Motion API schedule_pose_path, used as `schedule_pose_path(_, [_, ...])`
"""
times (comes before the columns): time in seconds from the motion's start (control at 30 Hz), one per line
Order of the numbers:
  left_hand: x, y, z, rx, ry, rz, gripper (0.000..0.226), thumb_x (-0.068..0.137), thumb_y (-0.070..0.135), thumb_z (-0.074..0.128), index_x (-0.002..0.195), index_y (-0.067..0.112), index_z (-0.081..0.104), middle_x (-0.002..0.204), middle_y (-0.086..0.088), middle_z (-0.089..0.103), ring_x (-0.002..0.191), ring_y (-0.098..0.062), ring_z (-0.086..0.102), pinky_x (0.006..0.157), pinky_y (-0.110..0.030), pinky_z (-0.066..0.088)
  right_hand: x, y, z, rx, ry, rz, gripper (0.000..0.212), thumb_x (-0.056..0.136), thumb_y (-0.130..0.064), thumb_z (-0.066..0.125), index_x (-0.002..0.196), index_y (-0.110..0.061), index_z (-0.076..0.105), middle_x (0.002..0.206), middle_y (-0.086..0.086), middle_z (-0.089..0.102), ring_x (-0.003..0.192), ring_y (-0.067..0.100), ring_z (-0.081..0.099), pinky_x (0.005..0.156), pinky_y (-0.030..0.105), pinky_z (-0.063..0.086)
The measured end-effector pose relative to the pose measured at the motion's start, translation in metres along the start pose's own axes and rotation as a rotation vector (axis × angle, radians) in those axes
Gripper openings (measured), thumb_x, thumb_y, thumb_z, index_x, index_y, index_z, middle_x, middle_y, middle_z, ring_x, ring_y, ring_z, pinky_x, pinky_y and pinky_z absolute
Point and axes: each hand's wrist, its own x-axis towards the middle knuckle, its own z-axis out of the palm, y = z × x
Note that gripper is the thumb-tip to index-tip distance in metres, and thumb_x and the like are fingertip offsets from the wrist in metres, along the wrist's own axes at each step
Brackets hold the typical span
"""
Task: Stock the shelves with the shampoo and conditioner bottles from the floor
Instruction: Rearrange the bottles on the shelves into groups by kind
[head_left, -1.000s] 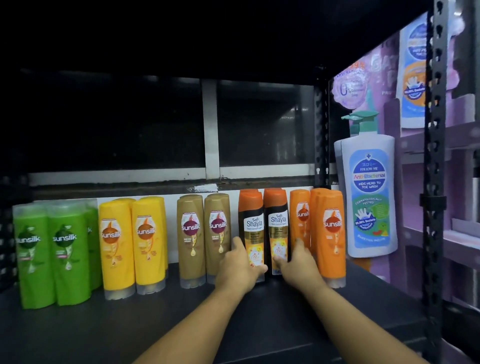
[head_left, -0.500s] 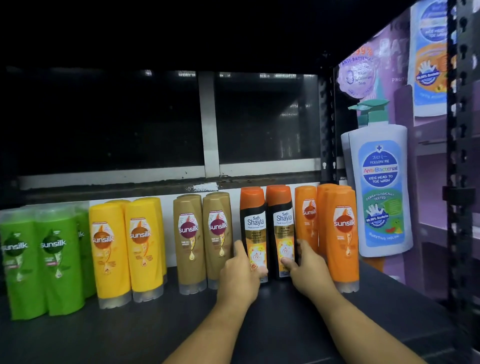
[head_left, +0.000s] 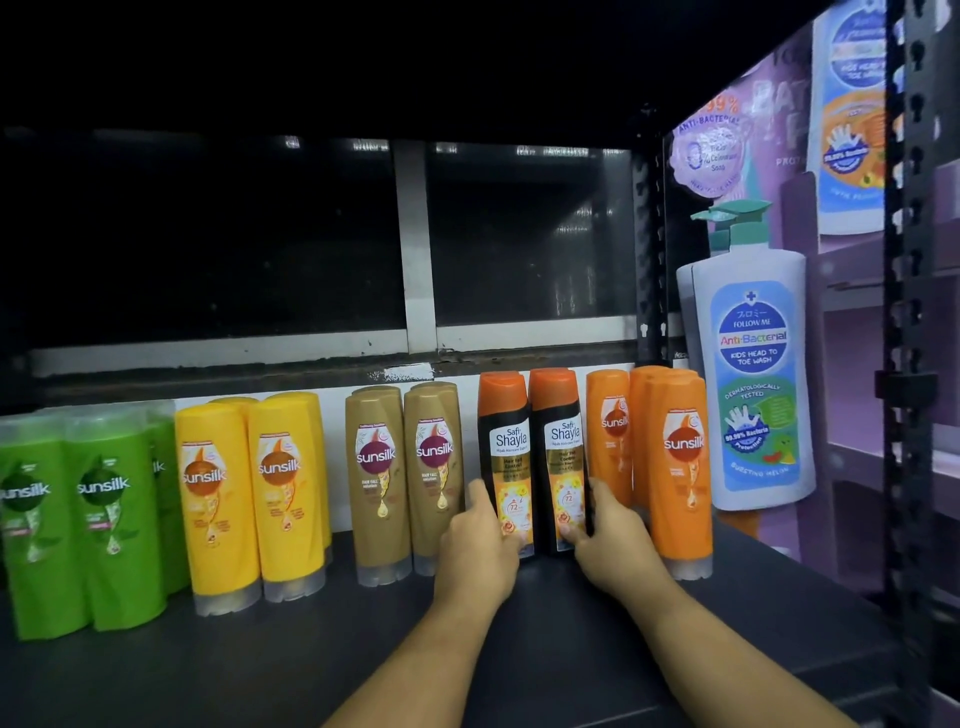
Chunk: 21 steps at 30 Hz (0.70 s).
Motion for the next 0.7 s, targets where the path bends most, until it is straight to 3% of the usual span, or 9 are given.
schedule_pose_path(0.3, [0.002,-0.001,-0.001,0.020,-0.007,-0.023,0.035,0.098,0.029,0.067,0.125,0.020,0.047,0.121,-0.003,0.066,0.111,-0.024,0.065,0.087,-0.038,0.058,-0.003,-0.002,0.001,-0.047,-0.001,-0.001,0.055,0.095,-0.016,0.068,0.143,-0.019,0.043,0.130,-0.001,0.065,0.124,0.020,0.061,0.102,0.033,0.049])
schedule_pose_path(0.47, [0.000,0.004,-0.016,-0.120,0.229,0.045,0.016,0.094,0.037,0.066,0.099,0.022,0.061,0.094,0.005,0.068,0.086,-0.013,0.064,0.073,-0.033,0.055,-0.005,-0.002,0.005,-0.194,0.085,-0.014,0.033,0.094,-0.027,0.066,0.125,-0.019,0.057,0.114,-0.001,0.071,0.107,0.021,0.067,0.087,0.030,0.054])
schedule_pose_path(0.57, [-0.007,0.008,-0.014,-0.082,0.084,0.172,0.011,0.092,0.031,0.062,0.085,0.024,0.066,0.082,0.007,0.066,0.076,-0.009,0.062,0.071,-0.037,0.057,-0.009,-0.006,0.003,-0.349,0.136,-0.020,0.023,0.094,-0.033,0.064,0.111,-0.020,0.061,0.103,-0.001,0.071,0.095,0.020,0.068,0.076,0.031,0.056])
schedule_pose_path(0.7, [-0.013,0.009,-0.010,-0.029,-0.218,0.273,0.012,0.090,0.031,0.063,0.097,0.028,0.073,0.090,0.011,0.069,0.083,-0.006,0.064,0.078,-0.035,0.059,-0.016,-0.010,0.001,-0.466,0.138,-0.052,0.019,0.094,-0.034,0.062,0.107,-0.020,0.058,0.100,-0.002,0.068,0.091,0.018,0.067,0.070,0.028,0.054])
